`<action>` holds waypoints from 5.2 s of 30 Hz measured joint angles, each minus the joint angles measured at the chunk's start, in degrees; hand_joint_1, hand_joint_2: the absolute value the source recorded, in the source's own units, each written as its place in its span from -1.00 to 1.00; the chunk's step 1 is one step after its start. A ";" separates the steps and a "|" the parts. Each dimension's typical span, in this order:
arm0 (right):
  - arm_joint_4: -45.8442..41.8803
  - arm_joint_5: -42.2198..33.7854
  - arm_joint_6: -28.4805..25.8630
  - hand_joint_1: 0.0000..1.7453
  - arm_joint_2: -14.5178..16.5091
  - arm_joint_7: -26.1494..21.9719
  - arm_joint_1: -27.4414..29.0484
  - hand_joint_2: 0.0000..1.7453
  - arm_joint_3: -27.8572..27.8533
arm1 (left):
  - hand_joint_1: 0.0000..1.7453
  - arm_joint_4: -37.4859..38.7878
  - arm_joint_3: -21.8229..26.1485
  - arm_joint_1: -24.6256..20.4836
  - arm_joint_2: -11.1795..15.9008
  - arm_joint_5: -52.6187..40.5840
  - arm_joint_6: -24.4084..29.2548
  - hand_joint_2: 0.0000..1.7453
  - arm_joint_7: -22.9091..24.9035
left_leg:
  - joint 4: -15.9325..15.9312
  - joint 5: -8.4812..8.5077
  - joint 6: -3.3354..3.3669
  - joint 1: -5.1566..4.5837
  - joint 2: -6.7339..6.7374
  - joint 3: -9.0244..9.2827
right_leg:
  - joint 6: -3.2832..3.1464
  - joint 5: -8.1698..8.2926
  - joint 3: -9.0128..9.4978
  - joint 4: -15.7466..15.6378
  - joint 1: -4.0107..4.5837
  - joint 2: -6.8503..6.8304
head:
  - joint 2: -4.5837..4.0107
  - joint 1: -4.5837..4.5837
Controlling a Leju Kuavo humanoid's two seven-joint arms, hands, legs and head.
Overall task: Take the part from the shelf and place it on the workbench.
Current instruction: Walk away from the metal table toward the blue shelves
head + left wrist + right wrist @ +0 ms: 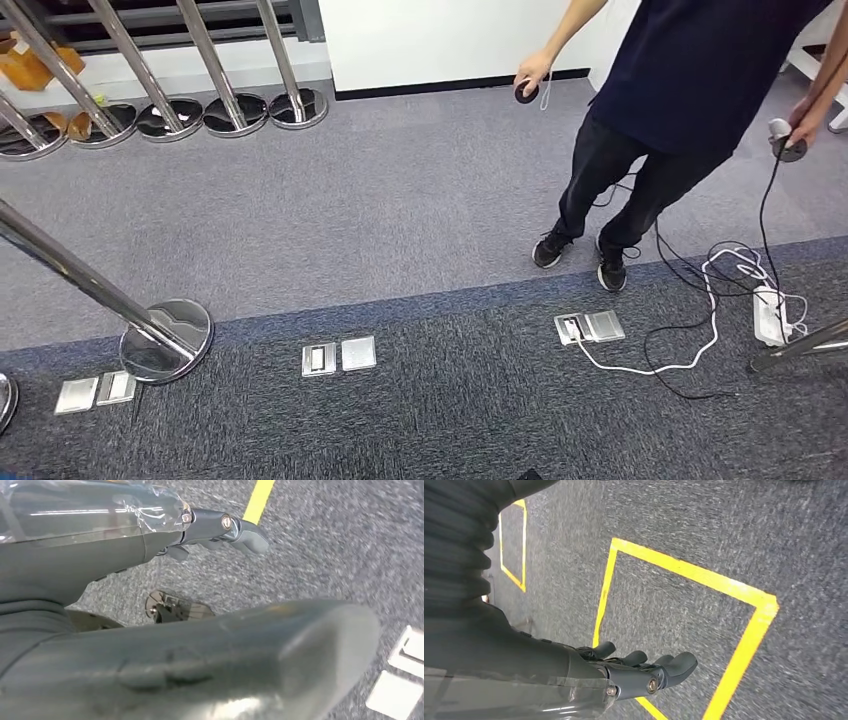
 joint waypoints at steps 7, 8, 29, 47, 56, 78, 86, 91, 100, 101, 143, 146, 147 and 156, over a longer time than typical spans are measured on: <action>-0.01 -0.97 -2.33 -1.00 -2.38 1.36 0.19 1.00 0.17 | -1.00 -0.05 0.00 0.30 0.03 0.22 0.32 -1.00 -0.76 | -1.57 0.42 1.97 0.32 -3.05 1.07 | 0.82 -7.50 -7.15 15.20 -0.28 5.49 | 0.00 0.61; -0.01 -1.03 -2.46 -1.00 -2.79 1.49 0.32 1.00 0.17 | -1.00 -0.05 0.00 0.33 0.04 0.23 0.36 -1.00 -0.84 | -1.49 0.33 1.98 0.31 -3.73 1.14 | 0.87 -6.89 -7.97 16.05 -0.31 5.60 | 0.00 0.64; -0.32 -1.94 -3.88 -1.00 -6.20 3.08 0.65 1.00 0.25 | -1.00 -0.37 0.00 -0.73 1.97 0.12 1.19 -1.00 -1.29 | 1.39 -0.26 0.03 -0.23 0.71 -0.06 | -0.81 -0.10 -0.79 1.05 0.12 0.50 | 0.00 0.05; -0.68 -2.08 -3.68 -1.00 -6.80 2.04 0.90 1.00 0.25 | -1.00 -0.51 0.00 -0.70 2.17 0.13 1.10 -1.00 -1.51 | 0.99 -0.65 -0.40 0.61 -8.38 0.35 | 0.01 1.03 -3.57 2.54 -0.78 8.99 | 0.00 0.85; -0.69 -1.60 -3.72 -1.00 -7.41 1.61 0.85 1.00 0.26 | -1.00 -0.68 0.00 -0.05 2.16 0.22 1.17 -1.00 -2.06 | 12.98 -4.58 -1.03 0.65 -2.29 -5.32 | -1.35 0.72 -2.85 2.05 -0.01 2.71 | 0.00 -0.03; -0.97 -1.46 -3.31 -1.00 -7.58 1.60 0.36 1.00 0.77 | -1.00 -0.84 0.04 -0.99 1.69 0.21 0.83 -1.00 -2.00 | 1.12 -0.71 0.19 0.27 -8.52 0.05 | -0.03 1.18 -4.15 2.85 -0.85 9.14 | 0.00 0.66; -0.96 -1.64 -3.32 -1.00 -7.68 1.35 0.65 1.00 0.86 | -1.00 -0.82 0.04 -0.82 1.66 0.13 0.13 -1.00 -1.99 | 16.54 -6.36 -0.78 0.50 -2.62 -7.71 | -1.42 0.66 -3.12 2.28 -0.20 3.54 | 0.00 -0.18; -0.96 -1.73 -3.32 -1.00 -7.66 1.29 0.51 1.00 1.07 | -1.00 -0.81 0.04 -0.77 1.66 0.06 0.09 -1.00 -1.99 | 1.51 -0.04 0.80 -0.87 1.31 -0.57 | -1.02 -0.28 -1.66 1.85 -0.04 0.75 | 0.00 -0.16; -0.98 -1.92 -3.21 -1.00 -7.51 1.37 0.57 1.00 1.34 | -1.00 -0.75 0.07 -0.88 1.60 -0.02 0.05 -1.00 -2.01 | -1.43 0.37 2.77 -0.71 -2.74 1.36 | 0.37 -6.43 -7.87 15.16 -0.30 5.39 | 0.00 0.20; -0.98 -1.96 -3.21 -1.00 -7.51 1.40 0.72 1.00 1.35 | -1.00 -0.75 0.07 -0.79 1.58 -0.03 0.05 -1.00 -2.01 | -1.31 0.25 2.76 -0.67 -3.46 1.46 | 0.49 -5.69 -8.67 15.76 -0.33 5.48 | 0.00 0.24; -1.13 -1.99 -1.44 -1.00 -6.09 1.81 0.62 1.00 1.97 | -1.00 -0.73 0.11 0.06 1.81 -0.09 1.11 -1.00 -1.46 | 6.06 -4.09 -1.04 0.35 -4.54 -1.55 | -1.04 1.83 -3.34 1.54 -0.92 6.24 | 0.00 -0.01; -1.13 -2.02 -1.28 -1.00 -6.07 1.81 0.85 1.00 2.13 | -1.00 -0.73 0.11 -0.09 1.80 -0.08 1.12 -1.00 -1.46 | 15.40 -7.21 -1.62 0.75 -2.75 -6.61 | -1.33 1.37 -2.97 1.52 -0.77 4.09 | 0.00 -0.22; -1.13 -2.03 -1.25 -1.00 -5.99 1.81 0.86 1.00 2.15 | -1.00 -0.73 0.11 -0.02 1.79 -0.08 1.12 -1.00 -1.46 | 15.60 -6.42 -1.64 0.85 -2.60 -6.93 | -1.30 1.17 -2.76 1.52 -0.77 3.43 | 0.00 -0.23; -1.13 -3.34 -1.22 -1.00 -4.93 1.45 0.17 -1.00 2.17 | -1.00 -0.73 0.10 -0.26 1.76 -0.26 0.85 -1.00 -1.43 | -0.31 0.33 0.72 -0.09 0.25 0.16 | 0.61 -0.83 0.17 0.86 -0.57 0.11 | 0.00 -0.12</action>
